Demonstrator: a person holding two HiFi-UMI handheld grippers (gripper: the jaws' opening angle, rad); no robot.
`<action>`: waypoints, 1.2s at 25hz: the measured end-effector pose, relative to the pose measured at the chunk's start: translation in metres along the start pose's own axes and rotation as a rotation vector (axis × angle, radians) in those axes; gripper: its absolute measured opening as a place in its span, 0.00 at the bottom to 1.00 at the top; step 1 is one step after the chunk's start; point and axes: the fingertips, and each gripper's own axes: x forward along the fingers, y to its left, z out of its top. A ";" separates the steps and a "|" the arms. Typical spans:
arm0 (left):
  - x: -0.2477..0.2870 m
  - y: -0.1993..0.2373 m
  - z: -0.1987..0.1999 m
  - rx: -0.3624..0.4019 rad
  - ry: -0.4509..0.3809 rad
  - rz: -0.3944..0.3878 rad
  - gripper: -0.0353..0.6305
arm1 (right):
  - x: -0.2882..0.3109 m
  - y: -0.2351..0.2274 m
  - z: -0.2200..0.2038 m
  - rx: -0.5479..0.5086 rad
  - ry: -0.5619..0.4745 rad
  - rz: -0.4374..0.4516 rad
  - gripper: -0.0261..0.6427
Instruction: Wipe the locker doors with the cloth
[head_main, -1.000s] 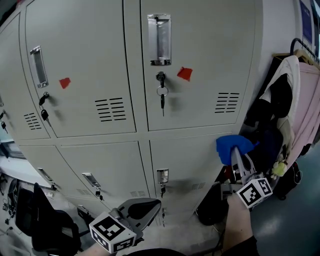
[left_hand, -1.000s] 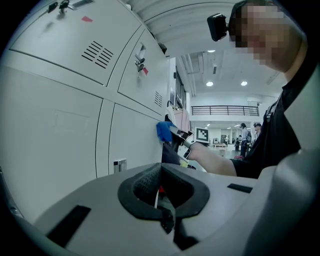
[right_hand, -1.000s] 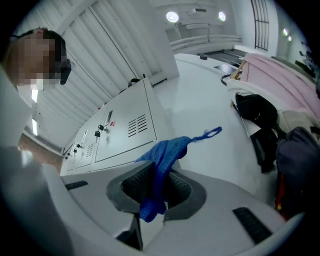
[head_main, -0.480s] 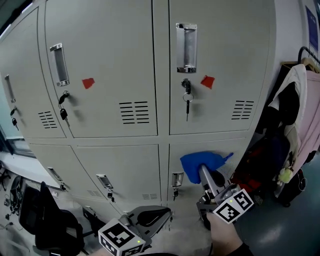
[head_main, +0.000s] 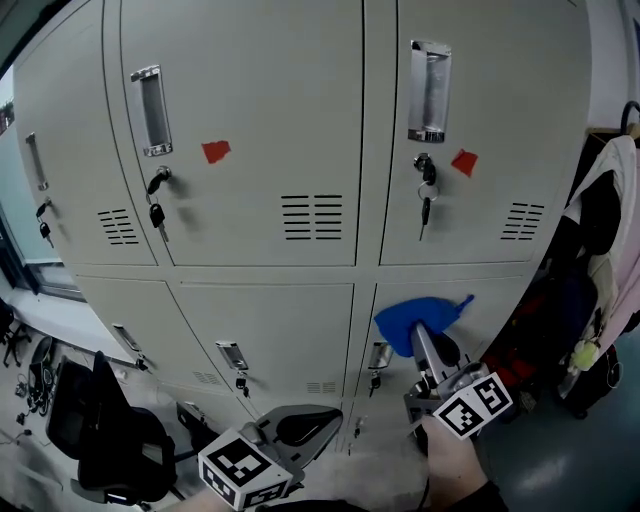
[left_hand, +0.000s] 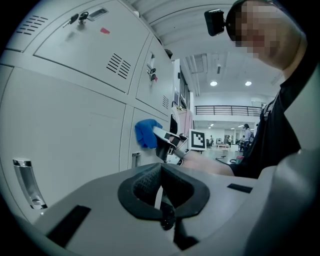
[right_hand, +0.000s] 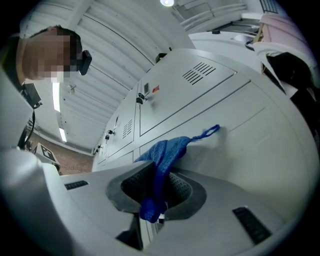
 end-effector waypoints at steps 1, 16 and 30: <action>0.002 -0.001 0.001 -0.001 0.000 -0.007 0.06 | -0.003 -0.004 0.001 0.000 -0.004 -0.011 0.11; 0.041 -0.025 -0.005 0.000 0.011 -0.096 0.06 | -0.078 -0.099 0.040 -0.091 -0.019 -0.245 0.11; 0.038 -0.026 -0.016 -0.007 0.035 -0.103 0.06 | -0.122 -0.119 0.031 -0.011 -0.036 -0.344 0.11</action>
